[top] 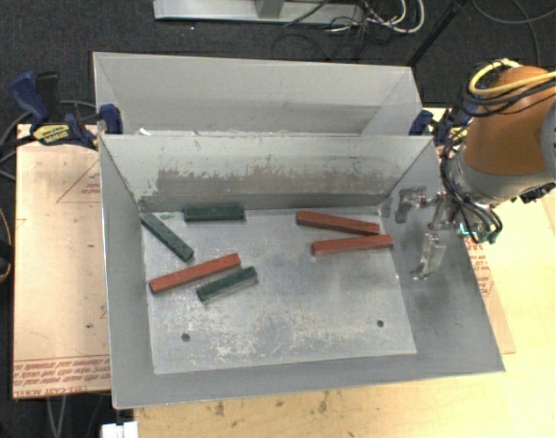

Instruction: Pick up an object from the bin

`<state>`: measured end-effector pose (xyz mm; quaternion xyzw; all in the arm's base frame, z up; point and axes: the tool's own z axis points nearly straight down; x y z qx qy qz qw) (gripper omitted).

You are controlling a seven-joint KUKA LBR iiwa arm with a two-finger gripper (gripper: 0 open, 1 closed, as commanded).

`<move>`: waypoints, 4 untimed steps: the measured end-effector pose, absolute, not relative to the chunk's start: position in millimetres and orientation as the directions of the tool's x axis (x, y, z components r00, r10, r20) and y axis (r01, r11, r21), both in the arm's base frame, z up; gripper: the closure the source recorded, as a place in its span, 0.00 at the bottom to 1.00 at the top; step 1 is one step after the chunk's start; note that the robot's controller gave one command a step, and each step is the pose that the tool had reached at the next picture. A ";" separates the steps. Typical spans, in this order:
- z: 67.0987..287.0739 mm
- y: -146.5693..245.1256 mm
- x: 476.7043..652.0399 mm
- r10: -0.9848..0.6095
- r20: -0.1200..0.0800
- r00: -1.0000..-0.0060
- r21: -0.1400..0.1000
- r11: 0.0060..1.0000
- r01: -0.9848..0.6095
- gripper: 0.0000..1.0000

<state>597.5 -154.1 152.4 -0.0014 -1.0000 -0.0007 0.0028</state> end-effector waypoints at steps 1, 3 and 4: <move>67.1 -69.6 634.2 -0.065 -0.002 -0.998 0.004 0.998 -0.065 0.00; 116.5 -54.5 650.6 -0.025 -0.006 -1.000 0.001 1.000 -0.025 0.00; 70.0 -54.4 647.3 0.121 -0.003 -0.993 0.002 0.993 0.121 0.00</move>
Offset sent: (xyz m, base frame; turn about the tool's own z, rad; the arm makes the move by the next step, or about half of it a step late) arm 0.0356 0.0786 -0.0824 -0.0615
